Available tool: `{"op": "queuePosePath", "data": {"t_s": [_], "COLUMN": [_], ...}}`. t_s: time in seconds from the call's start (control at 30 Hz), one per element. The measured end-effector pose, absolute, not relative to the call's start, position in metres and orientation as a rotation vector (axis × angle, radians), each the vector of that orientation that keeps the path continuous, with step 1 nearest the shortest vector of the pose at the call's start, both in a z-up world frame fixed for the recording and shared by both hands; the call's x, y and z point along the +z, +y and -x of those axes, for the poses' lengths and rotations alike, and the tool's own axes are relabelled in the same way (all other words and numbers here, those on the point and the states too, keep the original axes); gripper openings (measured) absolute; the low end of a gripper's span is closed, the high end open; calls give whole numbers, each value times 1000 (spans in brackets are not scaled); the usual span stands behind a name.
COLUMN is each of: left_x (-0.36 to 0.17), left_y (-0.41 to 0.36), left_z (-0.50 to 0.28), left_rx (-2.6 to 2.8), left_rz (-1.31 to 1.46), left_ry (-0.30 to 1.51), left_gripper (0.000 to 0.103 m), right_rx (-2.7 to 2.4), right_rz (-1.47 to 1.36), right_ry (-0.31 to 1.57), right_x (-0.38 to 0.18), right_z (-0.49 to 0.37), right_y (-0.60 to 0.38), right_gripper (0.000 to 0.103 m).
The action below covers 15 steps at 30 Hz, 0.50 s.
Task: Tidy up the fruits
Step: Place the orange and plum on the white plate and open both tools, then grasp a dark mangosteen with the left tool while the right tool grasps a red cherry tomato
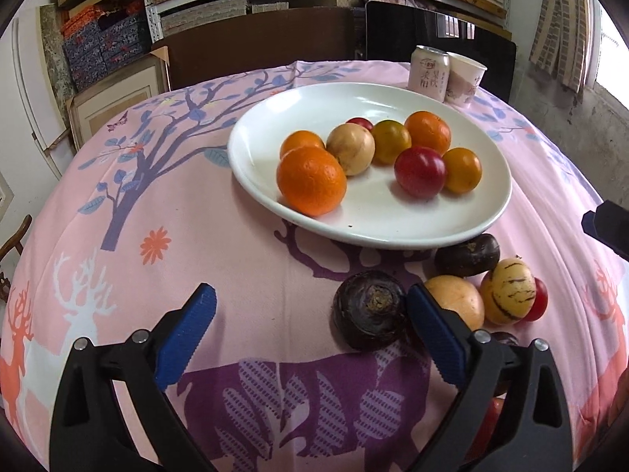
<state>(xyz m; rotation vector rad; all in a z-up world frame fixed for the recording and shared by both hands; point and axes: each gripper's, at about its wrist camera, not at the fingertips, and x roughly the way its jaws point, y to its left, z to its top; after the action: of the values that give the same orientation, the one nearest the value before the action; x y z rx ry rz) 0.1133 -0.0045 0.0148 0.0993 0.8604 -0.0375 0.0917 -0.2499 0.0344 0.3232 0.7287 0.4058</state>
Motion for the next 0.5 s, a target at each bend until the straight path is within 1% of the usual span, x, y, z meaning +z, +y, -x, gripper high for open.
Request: {"op": "queuePosePath", "data": {"t_s": [0.1, 0.23, 0.37, 0.5], "left_x": [14, 12, 15, 19], "left_y": [-7, 2, 20, 48], "left_z": [-118, -121, -102, -80], "left_rx": [-20, -54, 5, 17], "left_rz": [-120, -74, -130, -49], "left_ry": [855, 891, 886, 896], "left_gripper": [99, 99, 99, 99], "right_rx": [400, 389, 365, 384], "right_rz": [-316, -308, -293, -294], "right_ry": [735, 751, 755, 760], "right_x": [33, 29, 27, 26], "right_z": [-92, -94, -96, -96], "right_y": [-248, -248, -248, -246], "right_gripper": [86, 86, 86, 86]}}
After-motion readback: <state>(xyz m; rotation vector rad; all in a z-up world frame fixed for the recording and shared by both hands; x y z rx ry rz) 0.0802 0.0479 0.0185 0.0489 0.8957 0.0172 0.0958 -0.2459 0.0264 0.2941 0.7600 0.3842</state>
